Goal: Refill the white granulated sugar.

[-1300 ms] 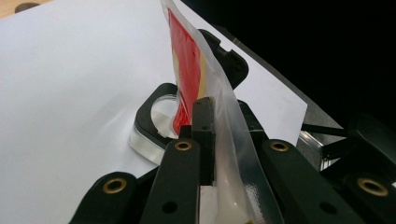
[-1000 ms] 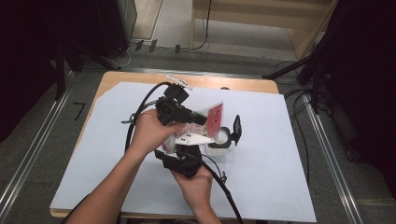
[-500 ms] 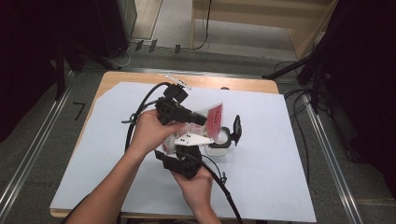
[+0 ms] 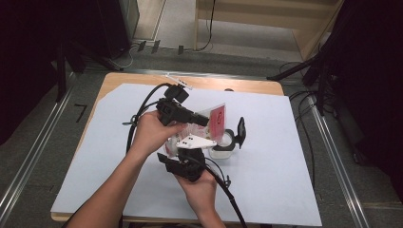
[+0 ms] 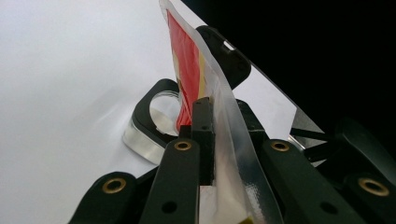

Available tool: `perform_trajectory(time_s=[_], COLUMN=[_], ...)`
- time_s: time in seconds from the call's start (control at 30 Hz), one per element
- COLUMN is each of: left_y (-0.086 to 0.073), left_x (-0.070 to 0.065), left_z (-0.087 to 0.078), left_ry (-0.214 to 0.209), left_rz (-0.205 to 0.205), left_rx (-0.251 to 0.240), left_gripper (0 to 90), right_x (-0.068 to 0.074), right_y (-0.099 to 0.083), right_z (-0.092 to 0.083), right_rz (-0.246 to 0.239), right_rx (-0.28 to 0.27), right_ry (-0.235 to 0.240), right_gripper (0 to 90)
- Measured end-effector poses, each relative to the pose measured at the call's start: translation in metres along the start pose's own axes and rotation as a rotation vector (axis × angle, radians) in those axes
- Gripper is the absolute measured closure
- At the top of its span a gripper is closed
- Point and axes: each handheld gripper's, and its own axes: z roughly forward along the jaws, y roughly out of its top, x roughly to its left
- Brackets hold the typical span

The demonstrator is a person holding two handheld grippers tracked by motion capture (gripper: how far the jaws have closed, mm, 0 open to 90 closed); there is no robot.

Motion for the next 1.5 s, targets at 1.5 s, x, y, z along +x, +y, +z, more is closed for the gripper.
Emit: perform_trajectory(time_s=[1.5], left_y=[0.0004], left_x=[-0.0086], left_z=[0.0027], left_ry=[0.034], left_rz=[0.042], left_rx=[-0.029], left_gripper=[82.5], right_x=[-0.0055], right_y=[-0.0013], right_z=[-0.0015], right_rz=[0.000], right_rx=[0.002], right_ry=[0.022], right_gripper=[63.3])
